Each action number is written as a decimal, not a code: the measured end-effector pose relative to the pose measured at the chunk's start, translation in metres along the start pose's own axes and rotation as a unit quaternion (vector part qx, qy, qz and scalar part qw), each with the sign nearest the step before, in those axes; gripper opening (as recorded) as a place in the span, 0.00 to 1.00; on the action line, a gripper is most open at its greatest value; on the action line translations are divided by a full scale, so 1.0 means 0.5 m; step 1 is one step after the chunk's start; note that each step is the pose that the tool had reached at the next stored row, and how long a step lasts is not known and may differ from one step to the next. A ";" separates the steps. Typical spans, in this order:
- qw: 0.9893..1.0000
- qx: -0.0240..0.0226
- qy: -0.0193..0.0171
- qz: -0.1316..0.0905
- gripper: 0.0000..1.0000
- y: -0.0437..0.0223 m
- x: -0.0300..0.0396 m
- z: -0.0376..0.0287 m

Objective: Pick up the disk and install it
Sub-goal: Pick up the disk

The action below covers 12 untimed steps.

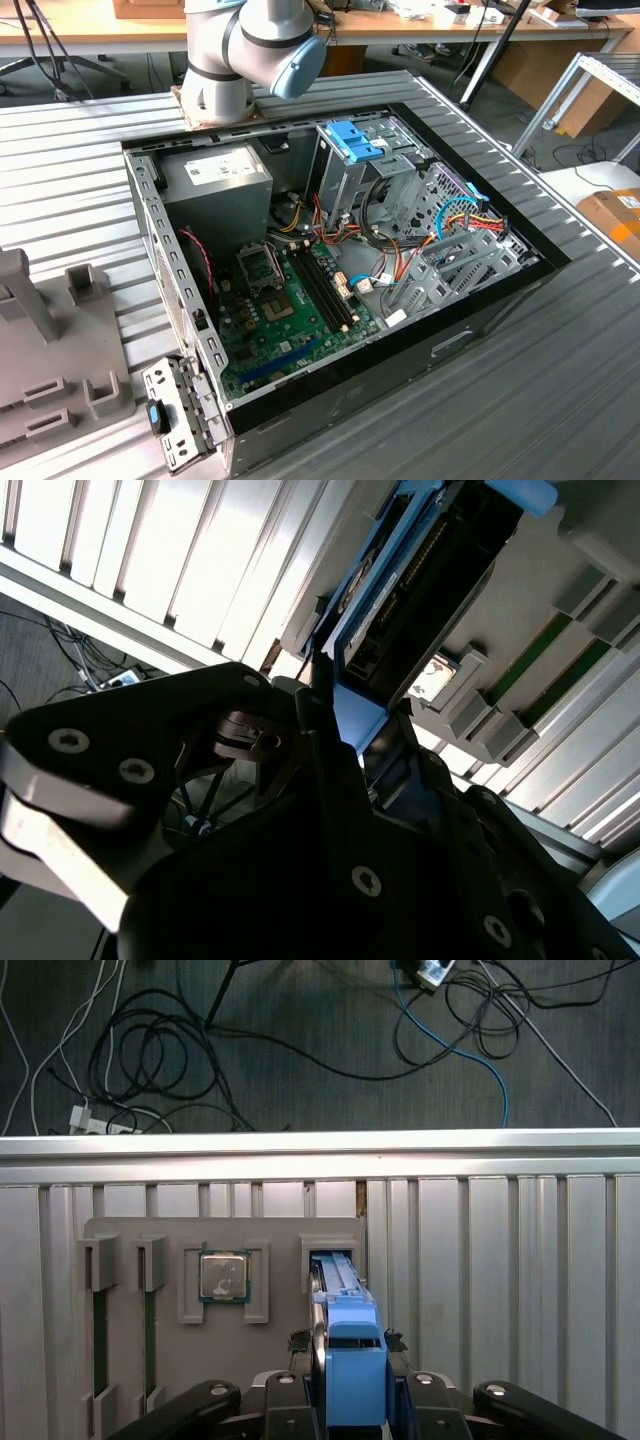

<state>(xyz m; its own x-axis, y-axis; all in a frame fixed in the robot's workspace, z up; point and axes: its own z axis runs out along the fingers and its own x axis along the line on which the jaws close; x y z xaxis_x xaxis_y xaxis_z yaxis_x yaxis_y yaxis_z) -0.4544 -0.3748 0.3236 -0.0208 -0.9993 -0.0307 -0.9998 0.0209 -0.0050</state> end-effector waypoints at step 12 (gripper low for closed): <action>1.000 0.000 0.000 0.000 0.36 0.000 0.000 0.000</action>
<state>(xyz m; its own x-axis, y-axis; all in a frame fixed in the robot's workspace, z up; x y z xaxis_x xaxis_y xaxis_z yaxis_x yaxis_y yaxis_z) -0.4544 -0.3748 0.3236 -0.0207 -0.9993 -0.0306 -0.9998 0.0209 -0.0056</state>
